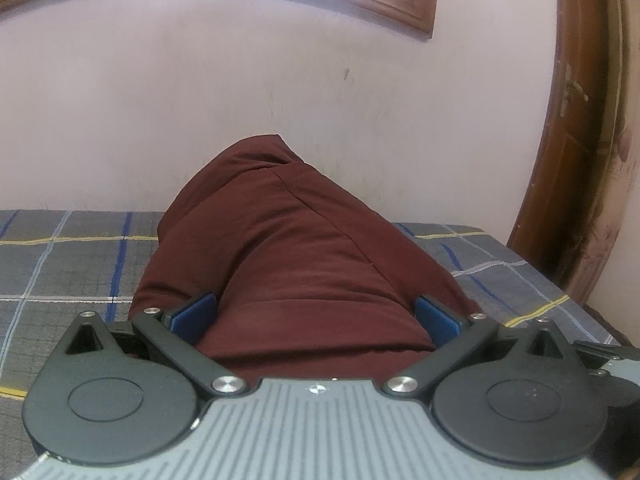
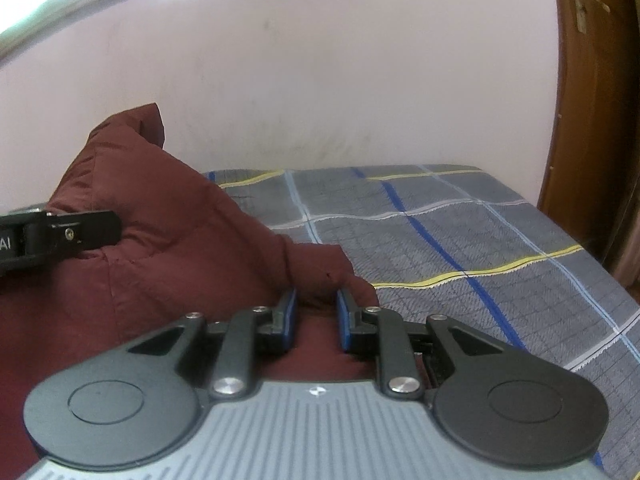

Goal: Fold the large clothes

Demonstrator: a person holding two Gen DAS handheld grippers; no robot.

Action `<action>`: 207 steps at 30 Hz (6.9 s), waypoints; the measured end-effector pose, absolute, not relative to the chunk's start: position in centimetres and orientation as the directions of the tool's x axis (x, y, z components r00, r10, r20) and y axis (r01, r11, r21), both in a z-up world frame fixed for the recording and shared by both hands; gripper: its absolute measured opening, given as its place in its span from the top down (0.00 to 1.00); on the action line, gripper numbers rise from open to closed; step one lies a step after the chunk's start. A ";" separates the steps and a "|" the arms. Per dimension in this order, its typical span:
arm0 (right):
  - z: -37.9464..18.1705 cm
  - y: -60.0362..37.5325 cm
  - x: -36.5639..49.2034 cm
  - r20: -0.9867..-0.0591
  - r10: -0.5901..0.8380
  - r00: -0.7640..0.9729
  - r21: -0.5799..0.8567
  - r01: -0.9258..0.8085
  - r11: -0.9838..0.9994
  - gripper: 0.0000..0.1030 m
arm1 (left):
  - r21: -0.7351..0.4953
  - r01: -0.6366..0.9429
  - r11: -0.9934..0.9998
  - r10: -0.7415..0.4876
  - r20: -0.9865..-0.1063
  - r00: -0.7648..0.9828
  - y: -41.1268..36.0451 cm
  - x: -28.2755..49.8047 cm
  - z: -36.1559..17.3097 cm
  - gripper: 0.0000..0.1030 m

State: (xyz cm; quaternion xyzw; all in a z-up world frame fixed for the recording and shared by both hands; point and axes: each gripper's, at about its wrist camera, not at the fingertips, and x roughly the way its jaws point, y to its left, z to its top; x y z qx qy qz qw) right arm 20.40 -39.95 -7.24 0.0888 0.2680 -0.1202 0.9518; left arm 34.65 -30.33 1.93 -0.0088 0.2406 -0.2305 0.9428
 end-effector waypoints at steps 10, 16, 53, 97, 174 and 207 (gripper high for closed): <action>-7.2 -40.3 19.9 -0.523 -0.179 0.833 0.139 0.290 0.947 0.70 | -0.105 0.432 0.896 -0.430 -0.448 0.784 -30.2 33.7 2.8 0.00; -8.3 -44.0 19.3 -0.593 -0.150 0.791 0.305 0.394 0.867 0.09 | -0.198 0.486 0.851 -0.519 -0.460 0.721 -26.5 33.1 5.6 0.00; -8.4 -44.1 18.4 -0.551 -0.178 0.816 0.310 0.398 0.863 0.02 | -0.736 0.510 0.445 -0.877 -0.472 0.085 -16.1 38.2 -3.4 0.00; -11.4 -45.6 13.9 -0.378 0.503 0.777 0.736 -0.077 0.673 0.15 | -0.593 0.523 0.612 -0.783 -0.548 0.295 -19.2 35.0 -2.9 0.00; -10.1 -43.7 11.4 -0.309 0.407 0.860 0.689 -0.093 0.719 0.39 | -0.320 0.506 0.801 -0.589 -0.575 0.568 -20.0 27.5 2.1 0.05; -8.3 -37.5 11.9 -0.213 0.504 0.837 0.627 -0.279 0.728 0.45 | -0.285 0.411 0.866 -0.500 -0.526 0.688 -11.6 24.0 4.9 0.06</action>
